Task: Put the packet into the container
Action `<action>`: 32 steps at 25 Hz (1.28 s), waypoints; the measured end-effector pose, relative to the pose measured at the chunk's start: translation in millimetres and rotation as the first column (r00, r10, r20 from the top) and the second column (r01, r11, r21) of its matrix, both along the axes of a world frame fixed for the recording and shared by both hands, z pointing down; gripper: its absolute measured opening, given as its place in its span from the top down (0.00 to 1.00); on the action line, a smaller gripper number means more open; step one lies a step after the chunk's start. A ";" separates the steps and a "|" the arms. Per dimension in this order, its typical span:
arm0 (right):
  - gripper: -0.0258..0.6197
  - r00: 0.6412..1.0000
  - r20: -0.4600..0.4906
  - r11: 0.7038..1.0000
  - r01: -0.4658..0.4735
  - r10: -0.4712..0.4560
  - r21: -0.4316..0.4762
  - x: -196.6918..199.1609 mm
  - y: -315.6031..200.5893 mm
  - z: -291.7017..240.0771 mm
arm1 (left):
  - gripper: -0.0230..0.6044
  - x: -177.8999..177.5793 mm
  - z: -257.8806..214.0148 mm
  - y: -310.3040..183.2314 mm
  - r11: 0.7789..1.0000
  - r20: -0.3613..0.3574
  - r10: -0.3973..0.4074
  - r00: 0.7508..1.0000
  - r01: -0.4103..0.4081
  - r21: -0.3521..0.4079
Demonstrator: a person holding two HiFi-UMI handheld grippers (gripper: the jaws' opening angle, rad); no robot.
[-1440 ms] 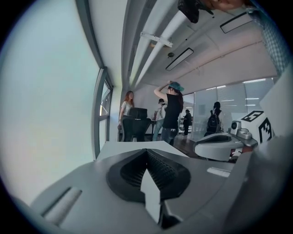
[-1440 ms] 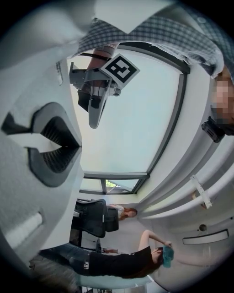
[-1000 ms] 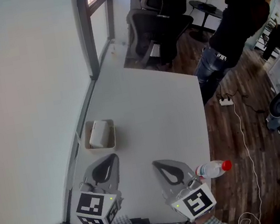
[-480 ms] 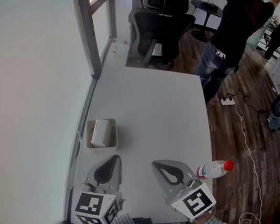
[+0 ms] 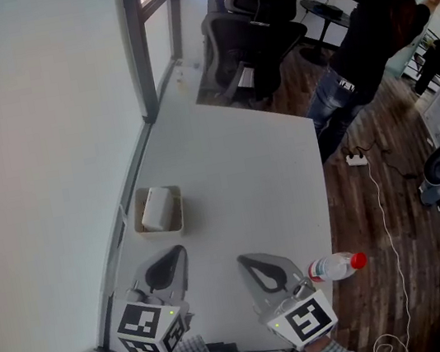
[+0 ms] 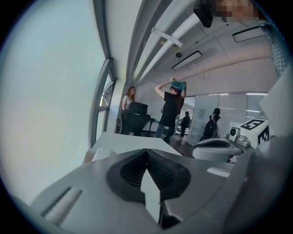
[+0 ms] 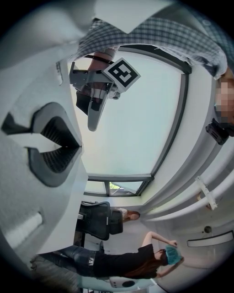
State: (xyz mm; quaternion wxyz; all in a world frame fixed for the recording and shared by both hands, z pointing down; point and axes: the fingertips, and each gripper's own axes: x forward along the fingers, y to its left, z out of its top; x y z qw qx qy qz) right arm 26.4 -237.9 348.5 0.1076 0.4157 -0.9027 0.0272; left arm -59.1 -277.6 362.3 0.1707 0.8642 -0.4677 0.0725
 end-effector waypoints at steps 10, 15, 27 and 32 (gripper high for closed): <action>0.96 1.000 -0.003 1.000 -0.007 0.007 -0.011 0.6 2.4 3.9 | 0.96 4.1 8.5 4.2 1.000 0.038 0.021 0.999 -0.020 -0.015; 0.96 1.000 -0.002 1.000 -0.009 0.009 -0.018 1.9 2.0 6.1 | 0.96 5.9 5.2 1.0 1.000 0.042 0.014 0.999 -0.014 -0.013; 0.96 1.000 -0.002 1.000 -0.002 0.002 -0.017 0.5 -0.6 8.1 | 0.96 6.4 14.3 0.5 0.999 0.049 0.024 0.999 -0.022 -0.028; 0.96 1.000 -0.006 1.000 0.000 0.000 -0.023 1.3 -3.6 8.1 | 0.96 8.1 14.7 -2.3 0.999 0.051 0.029 0.998 -0.027 -0.030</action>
